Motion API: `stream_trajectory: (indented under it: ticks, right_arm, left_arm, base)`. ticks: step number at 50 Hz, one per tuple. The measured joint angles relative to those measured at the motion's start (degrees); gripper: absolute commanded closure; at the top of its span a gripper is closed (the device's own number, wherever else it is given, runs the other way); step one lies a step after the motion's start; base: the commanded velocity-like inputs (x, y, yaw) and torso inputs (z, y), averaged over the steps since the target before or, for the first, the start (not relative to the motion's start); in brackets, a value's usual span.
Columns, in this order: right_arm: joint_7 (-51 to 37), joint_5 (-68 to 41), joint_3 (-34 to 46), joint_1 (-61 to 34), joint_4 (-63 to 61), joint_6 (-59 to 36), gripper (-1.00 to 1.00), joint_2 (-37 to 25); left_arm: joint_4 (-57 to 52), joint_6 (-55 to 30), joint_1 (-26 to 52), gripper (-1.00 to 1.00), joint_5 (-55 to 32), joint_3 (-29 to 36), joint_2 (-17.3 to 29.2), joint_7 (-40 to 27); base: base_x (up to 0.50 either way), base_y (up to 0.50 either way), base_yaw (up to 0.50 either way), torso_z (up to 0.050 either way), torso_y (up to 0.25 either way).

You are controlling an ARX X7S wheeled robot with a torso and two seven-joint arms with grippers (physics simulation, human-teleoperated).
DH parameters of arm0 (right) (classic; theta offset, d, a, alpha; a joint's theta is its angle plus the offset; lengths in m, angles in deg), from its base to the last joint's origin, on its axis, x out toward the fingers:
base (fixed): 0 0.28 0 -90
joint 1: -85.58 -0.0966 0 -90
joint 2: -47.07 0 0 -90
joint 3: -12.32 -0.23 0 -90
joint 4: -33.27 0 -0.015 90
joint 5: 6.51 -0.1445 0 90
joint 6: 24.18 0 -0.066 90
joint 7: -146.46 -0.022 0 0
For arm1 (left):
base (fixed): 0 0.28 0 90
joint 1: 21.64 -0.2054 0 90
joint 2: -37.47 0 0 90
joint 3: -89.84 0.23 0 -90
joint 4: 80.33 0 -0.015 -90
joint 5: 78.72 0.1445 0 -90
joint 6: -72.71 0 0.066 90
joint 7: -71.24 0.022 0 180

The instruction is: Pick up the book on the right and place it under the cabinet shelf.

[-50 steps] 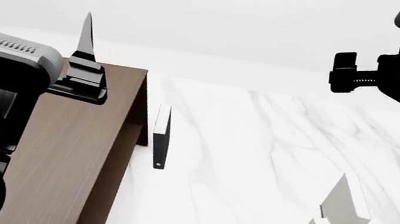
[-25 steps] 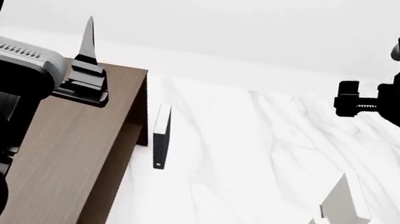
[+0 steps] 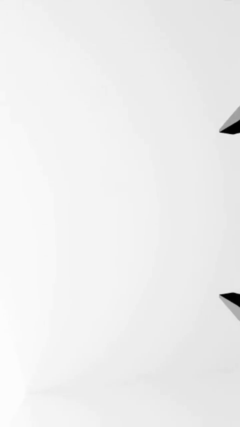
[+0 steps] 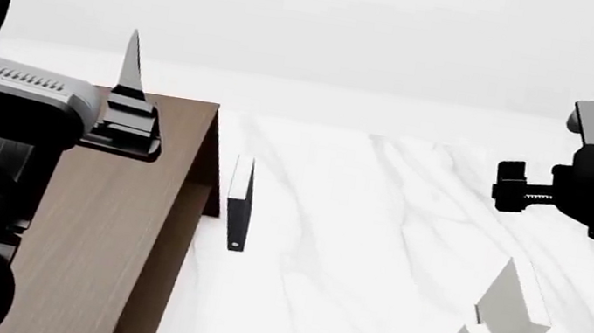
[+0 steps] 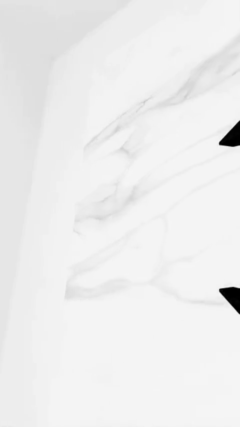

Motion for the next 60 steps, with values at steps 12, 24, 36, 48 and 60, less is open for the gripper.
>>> stream_trajectory:
  ticks: [12,24,36,48,60]
  right_arm:
    - [0.5,-0.4,0.2,2.7,0.1,0.6,-1.00,-0.7]
    - [0.8,-0.2,0.5,4.8,1.1,1.8,-1.00,-0.9]
    - [0.9,-0.9,0.1,6.4,1.1,1.8,-1.00,-1.3]
    - [0.6,-2.6,-1.2,8.6,-1.4,0.6,-1.00,-2.5]
    - [0.8,-3.2,-1.6,11.2,-1.6,1.4,-1.00,-2.9]
  left_arm:
    - [0.8,1.3,-0.8,-1.00,0.0,0.2,0.2,-0.2]
    - [1.4,2.0,-1.2,-1.00,0.0,0.6,0.5,-0.5]
    - [1.8,1.9,-1.0,-1.00,-0.1,0.9,0.7,-0.7]
    - [2.4,2.1,-0.7,-1.00,-0.3,1.3,0.9,-0.9]
    - [3.5,3.3,-1.0,-1.00,-0.1,1.8,1.1,-1.0]
  base:
    - [0.00,0.00,0.00,0.000,0.000]
    - [0.00,0.00,0.00,0.000,0.000]
    - [0.00,0.00,0.00,0.000,0.000]
    - [0.00,0.00,0.00,0.000,0.000]
    - [0.00,0.00,0.00,0.000,0.000]
